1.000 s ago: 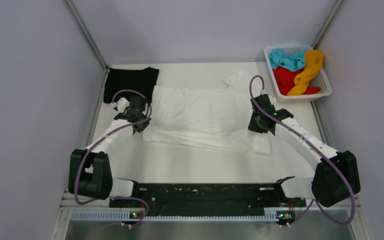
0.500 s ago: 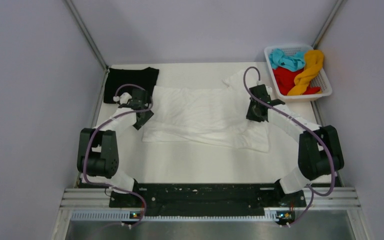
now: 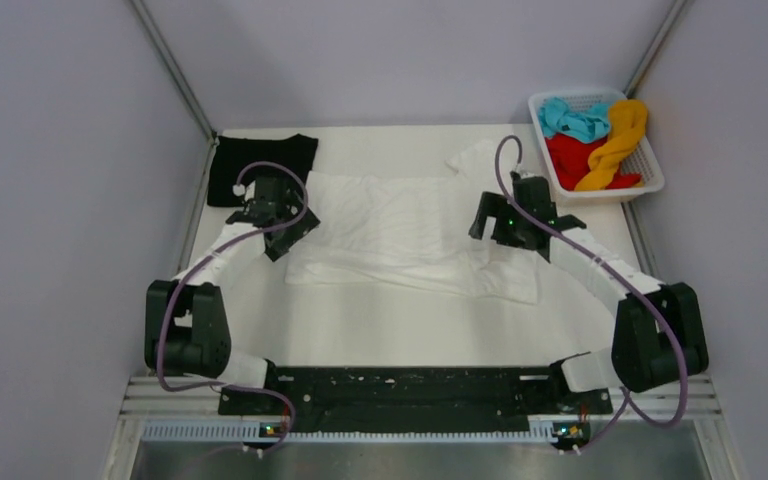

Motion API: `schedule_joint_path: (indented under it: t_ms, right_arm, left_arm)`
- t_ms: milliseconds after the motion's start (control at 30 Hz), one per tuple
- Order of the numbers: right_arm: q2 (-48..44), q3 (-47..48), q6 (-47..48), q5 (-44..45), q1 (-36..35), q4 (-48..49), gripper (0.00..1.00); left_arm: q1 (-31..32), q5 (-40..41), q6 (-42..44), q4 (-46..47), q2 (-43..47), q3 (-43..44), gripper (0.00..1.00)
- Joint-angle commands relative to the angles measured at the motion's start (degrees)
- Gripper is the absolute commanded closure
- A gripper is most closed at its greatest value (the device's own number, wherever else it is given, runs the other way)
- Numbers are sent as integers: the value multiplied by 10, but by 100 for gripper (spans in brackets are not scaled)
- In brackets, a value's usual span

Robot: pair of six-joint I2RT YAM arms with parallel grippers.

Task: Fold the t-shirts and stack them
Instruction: Fold the flattened tshirt in 1/3 of the way

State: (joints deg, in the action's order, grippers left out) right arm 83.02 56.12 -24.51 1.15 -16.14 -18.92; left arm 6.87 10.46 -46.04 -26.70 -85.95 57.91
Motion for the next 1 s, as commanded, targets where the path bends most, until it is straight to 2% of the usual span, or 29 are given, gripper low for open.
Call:
schedule_joint_path:
  t_ms: [0, 167, 367, 667, 767, 867, 967]
  right_arm:
    - [-59, -109, -45, -123, 5, 63, 1]
    - [-36, -141, -59, -124, 5, 122, 1]
    - [46, -102, -67, -136, 4, 182, 1]
    - [170, 83, -58, -64, 4, 209, 1]
    - [199, 141, -41, -43, 4, 165, 1]
    - [170, 139, -4, 7, 6, 86, 1]
    - [73, 45, -11, 49, 22, 48, 2]
  left_arm:
    - [3, -186, 27, 84, 41, -83, 1]
    - [8, -234, 14, 136, 0, -124, 1]
    - [8, -206, 17, 121, -62, -113, 1]
    - [8, -134, 31, 70, -61, -110, 1]
    - [8, -115, 36, 54, -54, -108, 1]
    - [8, -110, 45, 39, -48, -105, 1]
    - [8, -85, 53, 31, -43, -104, 1]
